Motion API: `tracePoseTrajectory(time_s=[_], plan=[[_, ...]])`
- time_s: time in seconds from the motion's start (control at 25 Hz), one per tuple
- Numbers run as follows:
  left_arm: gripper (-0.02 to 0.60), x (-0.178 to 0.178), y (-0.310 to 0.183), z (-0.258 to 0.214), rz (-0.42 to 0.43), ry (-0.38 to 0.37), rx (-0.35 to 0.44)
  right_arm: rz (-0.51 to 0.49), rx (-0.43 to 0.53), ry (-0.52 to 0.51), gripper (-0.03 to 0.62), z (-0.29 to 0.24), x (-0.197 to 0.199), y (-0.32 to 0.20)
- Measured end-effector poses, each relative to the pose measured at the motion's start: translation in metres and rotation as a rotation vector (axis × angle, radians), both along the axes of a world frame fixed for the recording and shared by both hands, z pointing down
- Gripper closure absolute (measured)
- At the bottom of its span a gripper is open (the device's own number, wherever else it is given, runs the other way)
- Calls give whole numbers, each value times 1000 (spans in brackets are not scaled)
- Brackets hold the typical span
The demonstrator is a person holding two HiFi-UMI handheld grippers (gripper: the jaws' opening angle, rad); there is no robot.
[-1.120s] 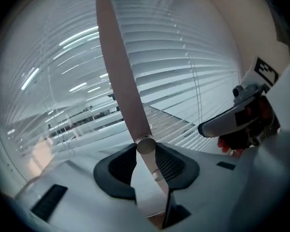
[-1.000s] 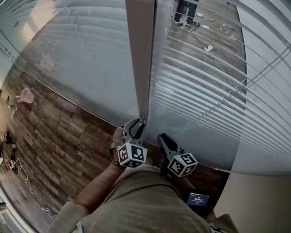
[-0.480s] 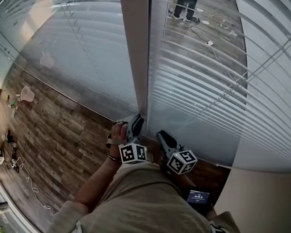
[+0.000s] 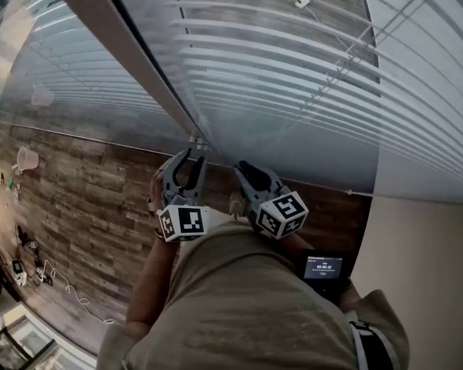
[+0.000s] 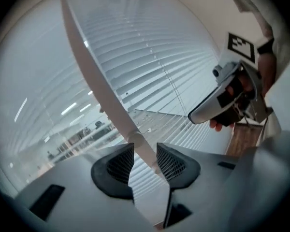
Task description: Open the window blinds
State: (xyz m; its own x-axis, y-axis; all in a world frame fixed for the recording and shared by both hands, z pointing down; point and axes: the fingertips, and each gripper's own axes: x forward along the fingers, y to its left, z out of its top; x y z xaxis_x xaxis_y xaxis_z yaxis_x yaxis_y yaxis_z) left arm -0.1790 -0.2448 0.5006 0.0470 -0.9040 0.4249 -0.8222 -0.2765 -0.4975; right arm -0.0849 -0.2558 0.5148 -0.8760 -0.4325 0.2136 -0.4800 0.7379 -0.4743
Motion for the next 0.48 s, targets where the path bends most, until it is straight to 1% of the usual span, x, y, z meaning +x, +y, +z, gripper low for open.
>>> tracePoseTrajectory(time_s=[0.12,0.16,0.2,0.24,0.32,0.4,0.48], plan=[[431,10,12,30,-10,303,-65,22,-8,52,516,20,13,2],[431,16,12,36,-16,390,-82,27,-6,66,516,21,19,-1],[431,20,12,40,-30,454,-94,25,5,77,516,18,24,-6],[431,22,10,43,-48,491,-99,15,26,86,514,13,26,-11],[431,23,8,40,-67,509,-94,-7,82,101,514,0,22,-18],[431,25,8,36,-59,536,-87,-6,141,124,514,-9,18,-18],[431,34,9,38,-56,622,-91,0,183,150,514,-9,20,-16]])
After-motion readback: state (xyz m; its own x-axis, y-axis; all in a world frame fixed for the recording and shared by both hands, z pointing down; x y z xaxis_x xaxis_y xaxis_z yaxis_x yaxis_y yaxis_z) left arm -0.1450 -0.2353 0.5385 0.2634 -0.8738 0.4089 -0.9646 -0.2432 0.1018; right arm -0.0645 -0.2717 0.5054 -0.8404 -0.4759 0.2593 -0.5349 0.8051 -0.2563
